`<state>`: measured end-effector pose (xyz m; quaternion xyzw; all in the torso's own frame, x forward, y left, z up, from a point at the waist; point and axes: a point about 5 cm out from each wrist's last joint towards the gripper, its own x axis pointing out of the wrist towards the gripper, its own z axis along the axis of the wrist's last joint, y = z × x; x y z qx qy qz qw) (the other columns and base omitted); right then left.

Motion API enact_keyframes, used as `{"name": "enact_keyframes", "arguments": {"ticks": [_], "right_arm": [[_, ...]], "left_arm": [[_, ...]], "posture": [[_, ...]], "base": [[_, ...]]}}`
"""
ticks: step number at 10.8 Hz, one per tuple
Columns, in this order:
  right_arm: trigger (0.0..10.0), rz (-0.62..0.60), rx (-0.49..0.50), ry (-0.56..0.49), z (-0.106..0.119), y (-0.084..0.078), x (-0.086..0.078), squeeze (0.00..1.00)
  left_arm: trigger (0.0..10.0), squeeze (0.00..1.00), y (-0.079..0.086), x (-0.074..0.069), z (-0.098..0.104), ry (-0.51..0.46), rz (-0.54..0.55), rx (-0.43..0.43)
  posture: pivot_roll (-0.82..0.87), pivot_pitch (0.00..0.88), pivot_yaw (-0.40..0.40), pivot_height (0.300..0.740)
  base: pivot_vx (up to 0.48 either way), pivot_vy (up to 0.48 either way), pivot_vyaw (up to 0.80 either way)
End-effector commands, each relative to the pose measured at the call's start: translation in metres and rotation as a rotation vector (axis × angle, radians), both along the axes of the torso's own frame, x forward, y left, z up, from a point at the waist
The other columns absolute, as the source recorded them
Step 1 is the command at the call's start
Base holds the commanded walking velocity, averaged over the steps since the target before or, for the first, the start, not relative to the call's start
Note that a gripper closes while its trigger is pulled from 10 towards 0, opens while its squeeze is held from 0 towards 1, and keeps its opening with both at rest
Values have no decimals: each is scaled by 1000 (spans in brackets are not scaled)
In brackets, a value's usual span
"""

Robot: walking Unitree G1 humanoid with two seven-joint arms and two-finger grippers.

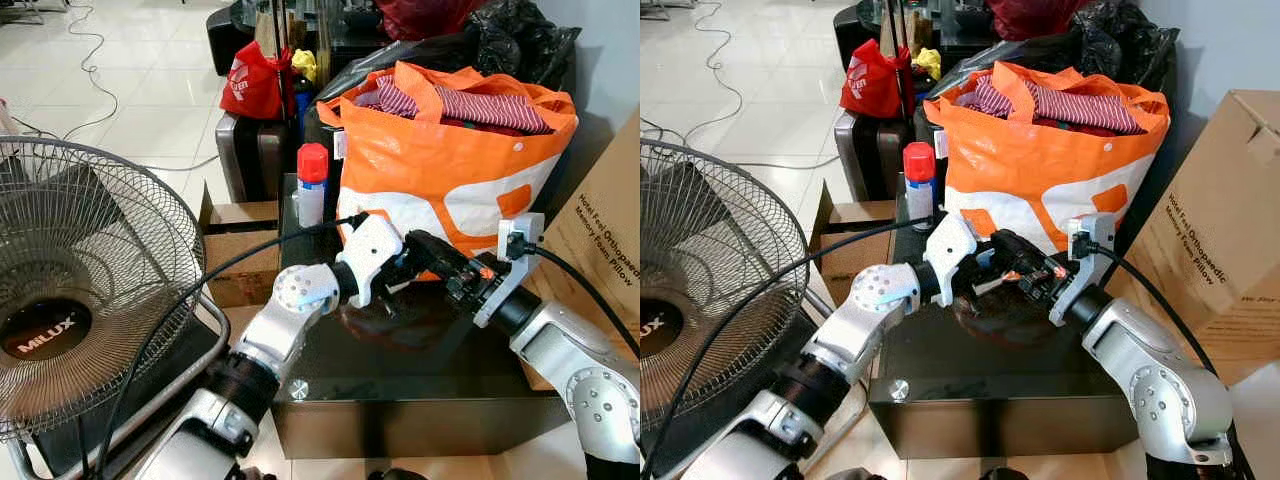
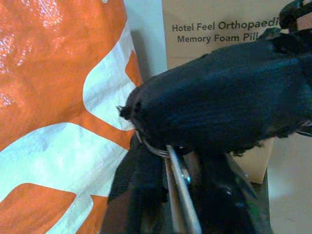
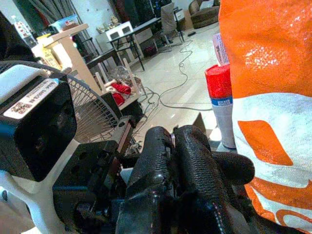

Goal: Hang keys on a hook

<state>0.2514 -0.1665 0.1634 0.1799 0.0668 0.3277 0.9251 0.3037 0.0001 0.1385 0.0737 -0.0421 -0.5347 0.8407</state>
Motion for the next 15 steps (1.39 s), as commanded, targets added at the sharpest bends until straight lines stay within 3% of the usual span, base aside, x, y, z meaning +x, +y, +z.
{"name": "enact_keyframes", "arguments": {"ticks": [1,7,8,9,10,15], "right_arm": [[0,-20,1,0,2,-2,3,0],[0,-44,-39,45,-13,-8,1,0],[10000,-61,-60,46,-14,-10,1,0],[10000,-59,-43,50,-14,-11,2,86],[10000,-46,-26,51,-14,-11,1,1000],[10000,59,-58,17,-10,-9,-8,1000]], "left_arm": [[0,0,-1,2,5,-21,1,4],[0,0,1,8,14,-68,12,10],[0,0,2,9,15,-77,12,10],[0,0,4,10,15,-84,11,18],[0,0,5,11,15,-87,13,23],[0,0,11,19,18,-164,5,114]], "posture": [[-179,0,5,740],[-178,0,0,740],[-176,0,-1,740],[-175,0,-2,740],[-175,0,-2,740],[-181,0,-1,740]], "base": [[0,0,0],[0,0,0],[0,0,0],[0,0,0],[0,0,0],[0,0,0]]}}
